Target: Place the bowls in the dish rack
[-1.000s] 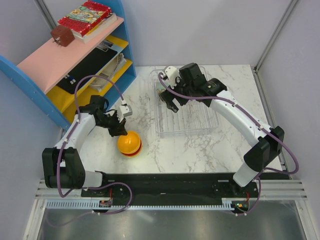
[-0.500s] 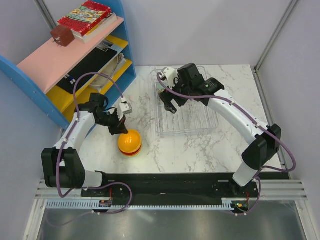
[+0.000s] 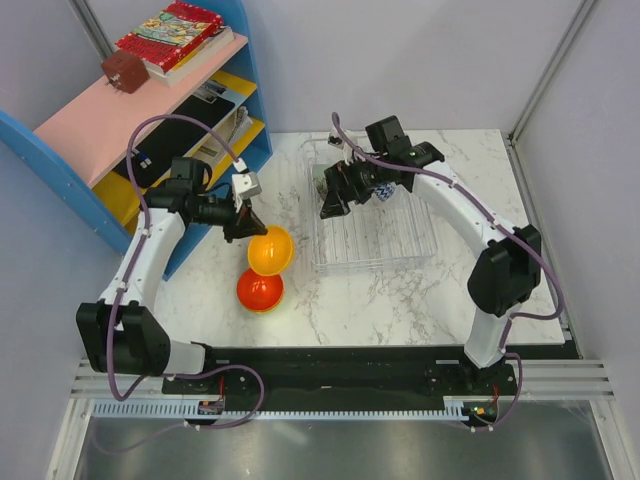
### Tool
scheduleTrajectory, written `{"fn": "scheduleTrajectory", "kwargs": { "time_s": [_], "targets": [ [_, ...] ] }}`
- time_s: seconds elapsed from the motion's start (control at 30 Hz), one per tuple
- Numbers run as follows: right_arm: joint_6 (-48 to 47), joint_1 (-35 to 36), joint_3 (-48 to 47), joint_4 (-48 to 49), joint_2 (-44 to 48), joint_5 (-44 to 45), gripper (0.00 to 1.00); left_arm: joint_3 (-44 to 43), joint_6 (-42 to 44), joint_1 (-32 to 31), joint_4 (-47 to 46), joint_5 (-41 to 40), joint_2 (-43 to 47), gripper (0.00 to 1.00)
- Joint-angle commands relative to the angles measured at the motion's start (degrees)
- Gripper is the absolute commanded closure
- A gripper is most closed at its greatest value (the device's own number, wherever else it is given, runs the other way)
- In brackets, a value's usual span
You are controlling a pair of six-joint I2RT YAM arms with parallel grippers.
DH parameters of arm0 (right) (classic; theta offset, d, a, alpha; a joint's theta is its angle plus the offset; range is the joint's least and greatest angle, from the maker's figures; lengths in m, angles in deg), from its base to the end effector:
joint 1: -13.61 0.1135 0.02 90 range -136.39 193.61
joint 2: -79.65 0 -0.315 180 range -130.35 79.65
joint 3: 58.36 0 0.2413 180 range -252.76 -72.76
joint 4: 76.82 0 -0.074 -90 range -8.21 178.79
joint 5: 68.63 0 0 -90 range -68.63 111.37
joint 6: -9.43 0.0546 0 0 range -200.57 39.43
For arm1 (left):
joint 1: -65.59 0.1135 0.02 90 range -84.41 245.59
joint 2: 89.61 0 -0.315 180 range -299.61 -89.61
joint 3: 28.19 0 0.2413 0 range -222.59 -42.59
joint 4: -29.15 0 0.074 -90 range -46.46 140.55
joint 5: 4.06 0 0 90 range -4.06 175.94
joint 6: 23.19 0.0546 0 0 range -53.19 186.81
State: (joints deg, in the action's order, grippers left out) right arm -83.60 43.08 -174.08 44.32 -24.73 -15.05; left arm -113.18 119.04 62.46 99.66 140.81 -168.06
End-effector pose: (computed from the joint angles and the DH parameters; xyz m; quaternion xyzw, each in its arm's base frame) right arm 0.3449 0.2321 0.3791 -0.3564 0.8183 0.3623 0.2684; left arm 0.2401 -0.0579 0.3549 0.4936 0.7176 -0.3253 0.3683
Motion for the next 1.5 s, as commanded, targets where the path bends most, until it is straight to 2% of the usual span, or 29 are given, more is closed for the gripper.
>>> {"fn": "scheduleTrajectory", "kwargs": {
  "time_s": [0.0, 0.03, 0.17, 0.33, 0.5, 0.8, 1.17, 1.47],
  "targets": [
    [8.11, -3.72, -1.87, 3.41, -3.02, -18.58, 0.02, -3.5, -9.85, -3.53, -10.3, 2.71, -2.48, 0.98],
    [8.82, -4.77, -1.43, 4.12, -3.46, -22.6, 0.02, -3.68, -12.39, -4.07, -14.76, 0.7, -3.19, 0.98],
    [16.8, -6.27, 4.09, 14.02, -2.76, -29.83, 0.02, -7.71, -15.4, -7.23, -17.8, -2.4, -7.67, 0.98],
    [21.48, -6.27, 8.41, 18.45, -1.36, -30.99, 0.02, -12.37, -18.82, -8.9, -21.74, -6.35, -11.98, 0.98],
    [23.15, -6.27, 11.58, 21.44, -1.44, -30.11, 0.02, -13.96, -22.25, -10.48, -25.88, -9.78, -11.63, 0.98],
    [24.91, -6.36, 10.88, 23.81, -1.71, -31.6, 0.02, -12.3, -22.78, -13.82, -25.97, -9.7, -9.26, 0.98],
    [26.49, -6.36, 12.37, 26.45, -2.14, -31.69, 0.02, -11.24, -23.4, -14.62, -26.76, -8.99, -7.06, 0.98],
    [32.81, -6.36, 14.74, 34.26, -2.15, -36.7, 0.03, -10.45, -24.8, -14.62, -28.52, -8.29, -5.83, 0.98]
  ]
}}
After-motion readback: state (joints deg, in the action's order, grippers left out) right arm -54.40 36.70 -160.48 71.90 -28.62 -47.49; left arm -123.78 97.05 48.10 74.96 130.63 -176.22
